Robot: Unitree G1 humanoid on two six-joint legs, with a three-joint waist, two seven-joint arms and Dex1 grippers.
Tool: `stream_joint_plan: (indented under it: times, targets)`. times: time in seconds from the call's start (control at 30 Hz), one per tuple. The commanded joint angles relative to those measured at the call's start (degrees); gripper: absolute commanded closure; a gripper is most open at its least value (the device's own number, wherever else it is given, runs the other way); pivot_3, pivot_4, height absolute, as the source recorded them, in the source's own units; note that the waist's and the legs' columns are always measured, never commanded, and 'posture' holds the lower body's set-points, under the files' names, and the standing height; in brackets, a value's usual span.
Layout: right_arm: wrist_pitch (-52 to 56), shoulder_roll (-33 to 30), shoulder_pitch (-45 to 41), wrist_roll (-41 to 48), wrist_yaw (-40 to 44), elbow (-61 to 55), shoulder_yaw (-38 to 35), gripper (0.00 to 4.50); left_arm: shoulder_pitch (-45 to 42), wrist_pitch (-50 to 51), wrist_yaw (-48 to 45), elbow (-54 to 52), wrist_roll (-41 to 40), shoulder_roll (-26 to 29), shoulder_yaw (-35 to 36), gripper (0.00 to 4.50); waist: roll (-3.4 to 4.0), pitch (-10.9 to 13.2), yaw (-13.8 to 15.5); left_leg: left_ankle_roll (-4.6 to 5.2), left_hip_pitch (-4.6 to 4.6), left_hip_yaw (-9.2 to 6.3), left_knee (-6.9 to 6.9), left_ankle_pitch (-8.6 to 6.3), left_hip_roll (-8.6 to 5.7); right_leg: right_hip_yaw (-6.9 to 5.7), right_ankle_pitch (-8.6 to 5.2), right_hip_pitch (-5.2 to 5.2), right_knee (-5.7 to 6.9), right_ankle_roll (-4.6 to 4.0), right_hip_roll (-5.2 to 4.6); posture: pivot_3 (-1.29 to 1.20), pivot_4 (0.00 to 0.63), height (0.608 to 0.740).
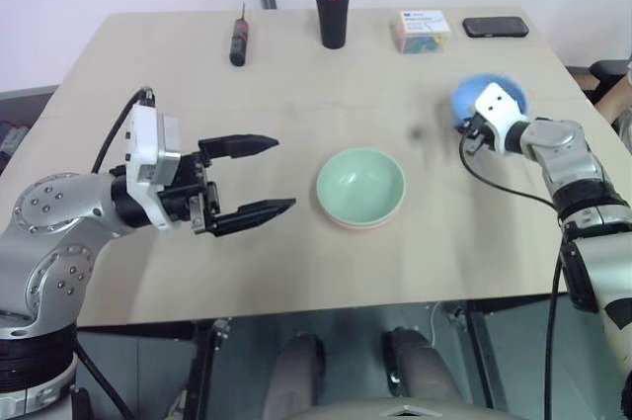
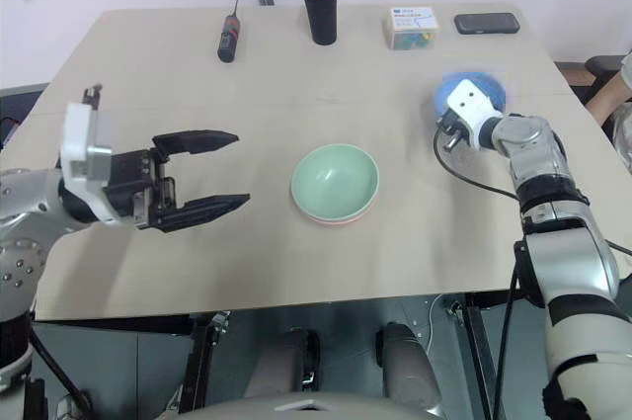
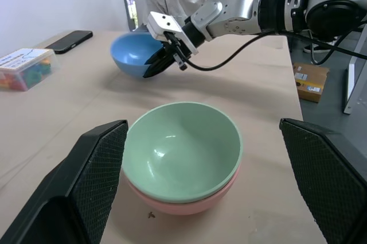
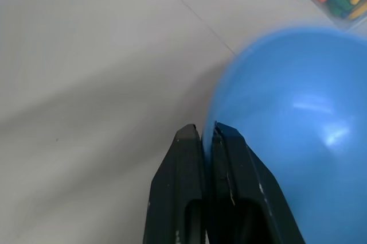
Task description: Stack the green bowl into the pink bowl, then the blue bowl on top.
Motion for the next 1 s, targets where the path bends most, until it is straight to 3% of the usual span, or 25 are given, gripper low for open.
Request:
stream_joint_plan:
  times: [0.03, 0.2, 0.37, 0.47, 0.63, 0.77, 0.83, 0.87, 0.93, 0.97, 1.0]
  targets:
    - [0.37, -3.01, 0.51, 2.46, 4.40, -10.09, -2.62, 4.47, -0.11, -0.45, 0.36, -0.79, -0.63, 0.92, 1.67, 0.00, 0.05, 0.03, 0.01, 0.00, 0.00, 0.00, 0.00, 0.00, 0.00, 0.00, 0.00, 0.00, 0.00, 0.00, 0.00, 0.00, 0.150, 0.740]
    - [19.59, -7.18, 13.97, 20.93, 18.10, -52.42, -6.43, 4.47, 1.10, -1.16, 0.35, 0.37, 0.19, 0.73, 2.33, 0.00, 0.10, 0.06, 0.75, 0.01, -0.05, -0.13, -0.10, -0.01, 0.04, -0.03, -0.01, -0.04, -0.08, 0.00, 0.01, 0.00, 0.150, 0.740]
    - [36.87, -7.40, 20.84, 29.01, 13.98, -80.00, -4.12, 4.47, 1.72, -2.07, -0.27, 1.45, 1.10, 0.93, 2.60, 0.00, 0.08, 0.05, 0.83, 0.01, -0.04, -0.35, -0.23, -0.01, 0.05, -0.05, -0.01, -0.08, -0.09, 0.00, 0.01, 0.00, 0.150, 0.740]
    - [41.27, -3.51, 21.30, 28.31, 9.29, -87.46, 0.75, 4.47, 0.94, -2.49, -0.68, 2.52, 1.48, 1.36, 2.32, 0.00, 0.06, 0.03, 0.76, 0.00, 0.05, -0.40, -0.12, 0.00, 0.02, -0.11, 0.00, 0.02, 0.00, 0.01, 0.00, 0.00, 0.150, 0.740]
    - [40.39, -0.47, 23.30, 24.44, 7.73, -85.59, 7.36, 4.47, -0.58, -2.67, -1.16, 3.84, 1.93, 1.77, 1.76, 0.00, -0.06, -0.03, 1.29, -0.01, 0.04, -0.36, 0.00, 0.01, 0.02, -0.17, -0.01, 0.08, 0.03, 0.00, 0.07, 0.00, 0.150, 0.740]
    - [39.51, -0.90, 24.45, 22.51, 8.52, -82.12, 9.03, 3.25, -0.14, -2.02, -0.60, 3.13, 1.60, 1.37, 1.57, 0.00, -0.07, -0.04, 1.18, 0.00, -0.07, -0.22, 0.02, 0.00, 0.00, -0.18, -0.01, 0.03, -0.07, 0.00, 0.03, 0.00, 0.150, 0.740]
    - [39.41, -1.20, 24.65, 22.42, 8.89, -81.71, 8.97, 2.44, 0.23, -1.99, -0.52, 2.84, 1.63, 1.20, 1.50, 0.00, -0.08, -0.04, 1.17, 0.00, -0.07, -0.19, 0.02, 0.00, 0.00, -0.17, -0.01, 0.03, -0.07, 0.00, 0.03, 0.00, 0.150, 0.740]
    - [39.35, -1.33, 24.78, 22.51, 8.96, -81.86, 8.69, 1.79, 0.40, -1.83, -0.42, 2.72, 1.48, 1.15, 1.54, 0.00, -0.08, -0.04, 1.15, 0.00, -0.06, -0.19, 0.02, 0.00, 0.00, -0.17, -0.01, 0.03, -0.05, 0.00, 0.03, 0.00, 0.150, 0.740]
    - [39.82, -1.44, 25.49, 23.52, 7.72, -83.22, 5.95, 1.09, 0.97, -1.77, 0.08, 2.22, 1.64, 0.85, 1.27, 0.00, -0.08, -0.04, 1.12, 0.00, -0.04, -0.20, 0.02, 0.00, 0.01, -0.18, -0.01, 0.03, -0.03, 0.00, 0.04, 0.00, 0.150, 0.740]
    - [39.78, -1.91, 26.25, 24.35, 7.29, -84.26, 3.80, 0.78, 1.40, -1.94, 0.99, 1.82, 2.47, 0.48, 0.77, 0.00, -0.08, -0.04, 1.14, 0.00, -0.04, -0.20, 0.02, 0.00, 0.01, -0.18, -0.01, 0.03, -0.03, 0.00, 0.04, 0.00, 0.150, 0.740]
    - [39.80, -2.34, 27.05, 25.26, 7.07, -85.16, 1.90, 0.78, 1.84, -2.66, 2.18, 1.35, 4.19, 0.07, -0.06, 0.00, -0.08, -0.04, 1.18, 0.00, -0.05, -0.21, 0.02, 0.00, 0.01, -0.18, -0.01, 0.03, -0.03, 0.00, 0.04, 0.00, 0.150, 0.740]
